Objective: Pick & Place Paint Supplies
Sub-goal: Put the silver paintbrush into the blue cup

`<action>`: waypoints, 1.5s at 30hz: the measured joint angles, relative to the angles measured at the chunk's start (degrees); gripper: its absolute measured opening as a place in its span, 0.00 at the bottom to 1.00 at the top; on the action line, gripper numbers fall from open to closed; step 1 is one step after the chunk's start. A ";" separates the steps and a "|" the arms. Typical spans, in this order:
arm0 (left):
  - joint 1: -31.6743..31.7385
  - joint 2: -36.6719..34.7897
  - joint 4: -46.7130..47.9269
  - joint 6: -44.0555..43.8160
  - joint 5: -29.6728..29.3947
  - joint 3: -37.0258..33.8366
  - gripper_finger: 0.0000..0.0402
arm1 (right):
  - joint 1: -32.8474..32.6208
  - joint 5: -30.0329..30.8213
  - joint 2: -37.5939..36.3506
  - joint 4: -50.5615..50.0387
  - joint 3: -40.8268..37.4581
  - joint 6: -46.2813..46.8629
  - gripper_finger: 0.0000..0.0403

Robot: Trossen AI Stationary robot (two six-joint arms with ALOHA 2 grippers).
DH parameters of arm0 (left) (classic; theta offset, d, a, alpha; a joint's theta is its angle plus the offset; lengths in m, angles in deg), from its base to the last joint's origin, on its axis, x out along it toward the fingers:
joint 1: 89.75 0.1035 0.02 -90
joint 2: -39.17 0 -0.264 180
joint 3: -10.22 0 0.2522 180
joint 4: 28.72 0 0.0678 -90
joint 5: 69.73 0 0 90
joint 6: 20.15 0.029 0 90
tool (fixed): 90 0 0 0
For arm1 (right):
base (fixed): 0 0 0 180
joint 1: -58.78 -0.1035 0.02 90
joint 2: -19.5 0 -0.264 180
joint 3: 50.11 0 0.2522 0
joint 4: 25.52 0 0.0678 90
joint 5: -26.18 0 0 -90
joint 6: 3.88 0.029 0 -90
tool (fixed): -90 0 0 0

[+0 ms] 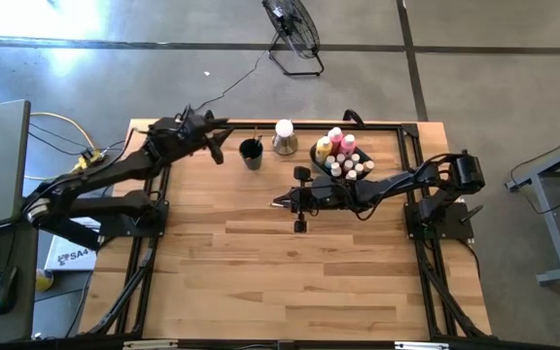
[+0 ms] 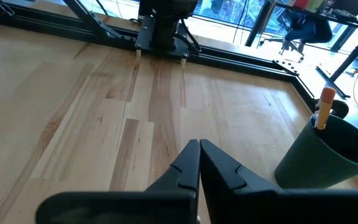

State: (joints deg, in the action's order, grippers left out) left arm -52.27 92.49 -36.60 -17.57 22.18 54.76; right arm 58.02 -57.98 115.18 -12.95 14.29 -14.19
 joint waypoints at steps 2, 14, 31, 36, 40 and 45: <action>0.00 -2.28 3.14 -1.77 -0.22 0.00 0.40 | 0.00 0.00 0.00 0.00 0.00 -0.01 0.01; -2.18 -11.83 7.68 0.45 13.70 -2.91 0.40 | 0.00 0.62 0.00 -2.06 0.00 0.02 0.01; -24.92 -19.68 7.88 3.23 -1.29 -14.43 0.40 | 0.00 10.53 0.00 -9.55 0.00 -0.43 0.01; -27.15 -19.63 8.40 3.22 -2.43 -14.51 0.40 | 0.00 10.60 0.00 -9.70 0.00 -2.20 0.01; -27.02 -19.63 8.36 3.20 -3.22 -14.51 0.40 | -0.59 10.73 -0.60 -11.51 0.00 -4.05 0.01; -26.99 -19.63 8.51 3.20 -6.54 -14.51 0.40 | -2.20 10.04 -2.99 -13.98 0.02 -5.08 0.01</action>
State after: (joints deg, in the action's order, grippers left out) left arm -79.27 72.87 -28.08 -14.37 15.64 40.25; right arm 55.83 -47.93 112.20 -26.93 14.31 -19.27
